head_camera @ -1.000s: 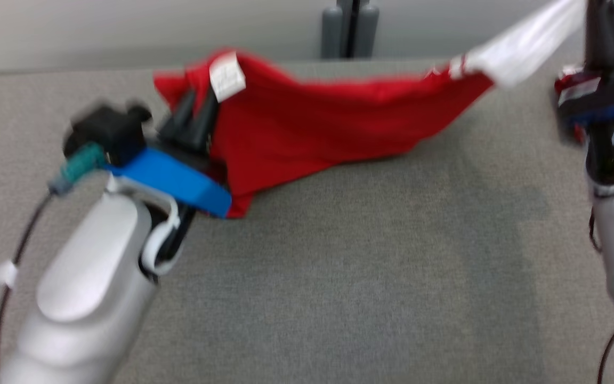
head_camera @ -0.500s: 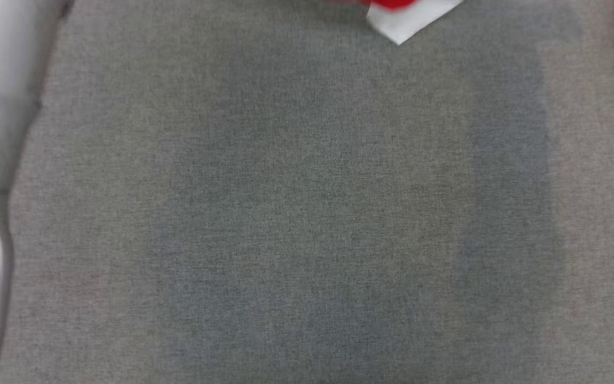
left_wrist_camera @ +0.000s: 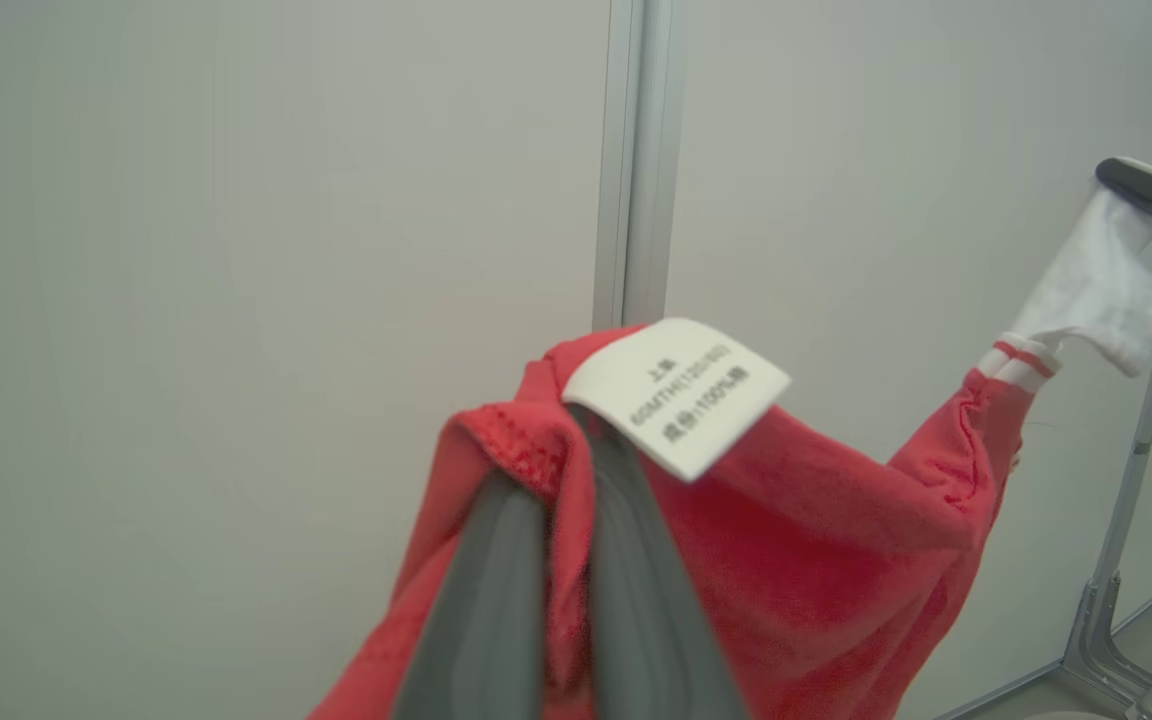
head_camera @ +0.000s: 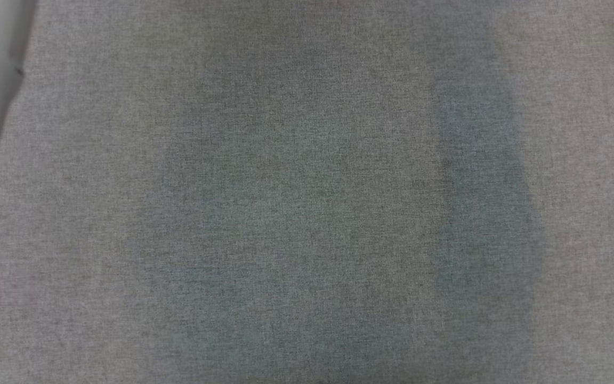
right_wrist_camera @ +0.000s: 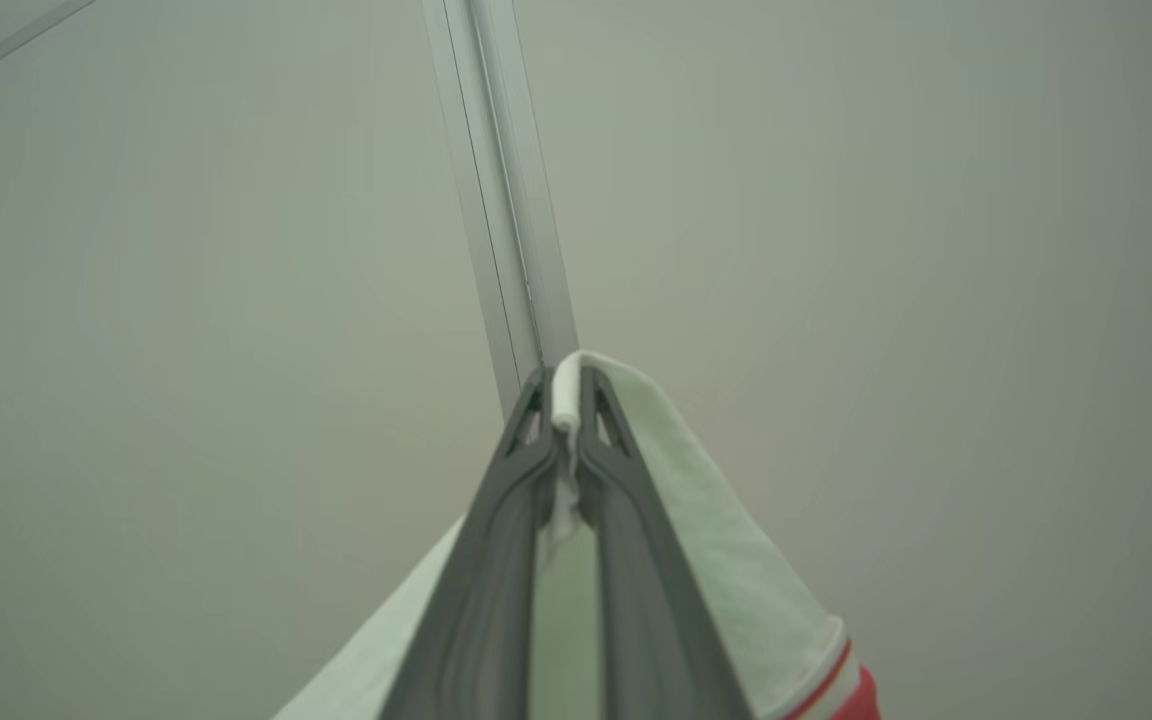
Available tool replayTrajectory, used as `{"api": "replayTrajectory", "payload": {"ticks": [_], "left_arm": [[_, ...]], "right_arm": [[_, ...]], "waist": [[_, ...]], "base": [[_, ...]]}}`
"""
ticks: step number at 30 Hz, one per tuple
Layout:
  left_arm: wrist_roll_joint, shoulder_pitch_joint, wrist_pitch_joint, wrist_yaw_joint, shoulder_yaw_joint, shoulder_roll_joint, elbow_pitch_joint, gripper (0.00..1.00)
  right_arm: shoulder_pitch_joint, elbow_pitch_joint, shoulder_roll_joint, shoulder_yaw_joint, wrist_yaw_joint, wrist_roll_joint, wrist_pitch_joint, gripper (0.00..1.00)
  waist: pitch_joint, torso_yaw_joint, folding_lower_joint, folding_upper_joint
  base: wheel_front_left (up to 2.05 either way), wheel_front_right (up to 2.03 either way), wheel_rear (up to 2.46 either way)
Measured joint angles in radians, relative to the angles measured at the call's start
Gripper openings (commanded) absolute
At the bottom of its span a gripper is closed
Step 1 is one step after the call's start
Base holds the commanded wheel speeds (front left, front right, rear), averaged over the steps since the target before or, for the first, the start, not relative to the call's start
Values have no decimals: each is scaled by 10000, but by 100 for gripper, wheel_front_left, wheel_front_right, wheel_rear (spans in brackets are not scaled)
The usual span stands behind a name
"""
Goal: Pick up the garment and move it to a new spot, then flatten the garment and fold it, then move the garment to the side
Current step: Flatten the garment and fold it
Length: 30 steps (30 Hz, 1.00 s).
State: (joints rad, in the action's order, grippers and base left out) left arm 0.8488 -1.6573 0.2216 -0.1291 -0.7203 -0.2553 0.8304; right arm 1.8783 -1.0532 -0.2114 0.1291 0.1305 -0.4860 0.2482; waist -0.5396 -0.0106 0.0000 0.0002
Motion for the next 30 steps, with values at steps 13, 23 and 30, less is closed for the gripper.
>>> {"api": "replayTrajectory", "payload": {"ticks": [13,23,30], "left_arm": [[945,4410,387,0,-1068,-836,-1285,0],[105,8948,401,418,82,-1507,-3407,0],[-211,11828,401,635,150,-1699,-4332,0]], "right_arm": [[-5922,2345,-341,1390,0,-2288,128,0],[-10791,4951,-903,1883,0,-3335,132,0],[-13912,6025,-790,1559,0,-3795,136,0]], "waist": [[787,-150,-1,0],[1800,-462,-3,-4],[2602,-583,-3,-4]], "base": [[0,0,0],[0,0,0],[0,0,0]]}}
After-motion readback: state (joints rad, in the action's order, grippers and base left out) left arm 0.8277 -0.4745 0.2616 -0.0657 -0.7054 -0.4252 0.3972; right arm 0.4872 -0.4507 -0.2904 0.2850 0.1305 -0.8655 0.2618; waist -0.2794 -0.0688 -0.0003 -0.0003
